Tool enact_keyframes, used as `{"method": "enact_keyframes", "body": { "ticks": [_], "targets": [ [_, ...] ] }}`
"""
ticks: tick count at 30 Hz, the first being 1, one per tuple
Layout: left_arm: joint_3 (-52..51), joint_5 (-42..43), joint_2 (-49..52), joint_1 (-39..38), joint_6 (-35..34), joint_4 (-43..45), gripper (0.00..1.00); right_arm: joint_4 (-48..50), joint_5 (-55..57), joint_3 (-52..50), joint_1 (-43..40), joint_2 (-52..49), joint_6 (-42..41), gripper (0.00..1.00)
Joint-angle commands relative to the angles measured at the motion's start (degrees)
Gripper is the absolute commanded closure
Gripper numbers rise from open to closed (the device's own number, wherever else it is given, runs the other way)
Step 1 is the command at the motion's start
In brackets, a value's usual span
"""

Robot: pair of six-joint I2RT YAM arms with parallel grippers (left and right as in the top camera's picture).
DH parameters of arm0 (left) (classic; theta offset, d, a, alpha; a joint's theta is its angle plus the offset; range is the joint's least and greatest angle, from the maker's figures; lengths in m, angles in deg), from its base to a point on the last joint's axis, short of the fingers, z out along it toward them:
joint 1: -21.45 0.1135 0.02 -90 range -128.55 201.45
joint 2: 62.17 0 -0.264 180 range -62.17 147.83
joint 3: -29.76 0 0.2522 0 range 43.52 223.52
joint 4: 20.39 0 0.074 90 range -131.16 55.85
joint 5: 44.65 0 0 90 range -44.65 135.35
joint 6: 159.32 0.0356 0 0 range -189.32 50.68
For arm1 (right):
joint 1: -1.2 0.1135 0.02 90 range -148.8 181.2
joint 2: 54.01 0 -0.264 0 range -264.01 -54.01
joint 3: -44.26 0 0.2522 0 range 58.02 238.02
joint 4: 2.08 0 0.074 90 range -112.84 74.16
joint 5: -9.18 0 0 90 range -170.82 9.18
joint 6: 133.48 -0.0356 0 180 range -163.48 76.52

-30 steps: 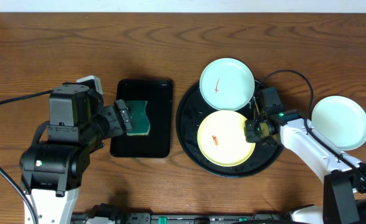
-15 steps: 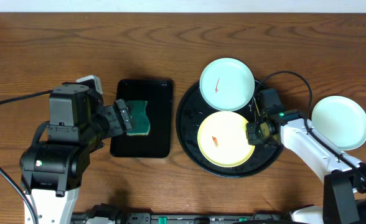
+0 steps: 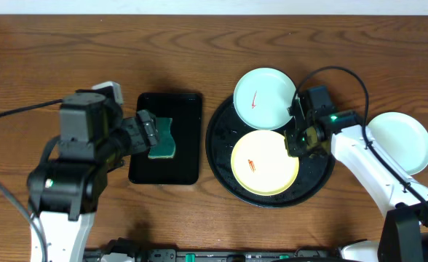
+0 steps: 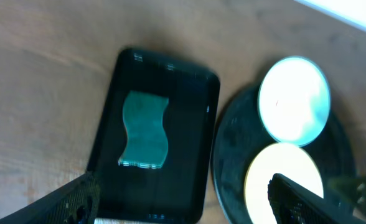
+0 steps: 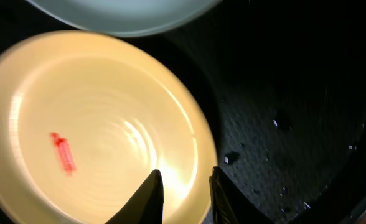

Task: Clean dirty plates on tray and stack at the side
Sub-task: 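Slide light-blue plate aside and grasp yellow plate rim with right gripper, then pick up the green sponge with left gripper and bring it to yellow plate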

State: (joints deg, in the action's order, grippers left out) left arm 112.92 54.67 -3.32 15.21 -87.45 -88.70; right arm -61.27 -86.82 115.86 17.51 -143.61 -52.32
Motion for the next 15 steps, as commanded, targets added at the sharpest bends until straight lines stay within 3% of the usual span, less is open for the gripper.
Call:
{"method": "enact_keyframes", "body": {
  "ticks": [1, 6, 8, 12, 15],
  "targets": [
    [-3.0, 1.0, 5.4, -2.2, -0.1, -1.8, 0.14, -0.3, -3.8, 2.6, -0.2, 0.1, 1.5, 0.76],
    [-8.3, -3.0, 15.8, -5.6, -0.8, 0.6, 0.19, -0.3, -5.0, 4.4, -0.2, 0.2, 1.5, 0.76],
    [-9.3, -3.8, 20.7, -6.2, -0.9, 3.1, 0.26, -0.2, -5.0, 4.9, -0.2, 0.2, 1.4, 0.75],
    [-9.3, -11.1, 29.9, -5.7, -7.0, 7.3, 0.32, -0.3, -5.4, 5.2, -0.2, 0.2, 1.4, 0.75],
    [-9.3, -9.6, 35.6, -5.4, -7.2, 12.3, 0.36, -0.5, -6.6, 5.2, -0.2, 0.2, 1.4, 0.75]
  ]
}}
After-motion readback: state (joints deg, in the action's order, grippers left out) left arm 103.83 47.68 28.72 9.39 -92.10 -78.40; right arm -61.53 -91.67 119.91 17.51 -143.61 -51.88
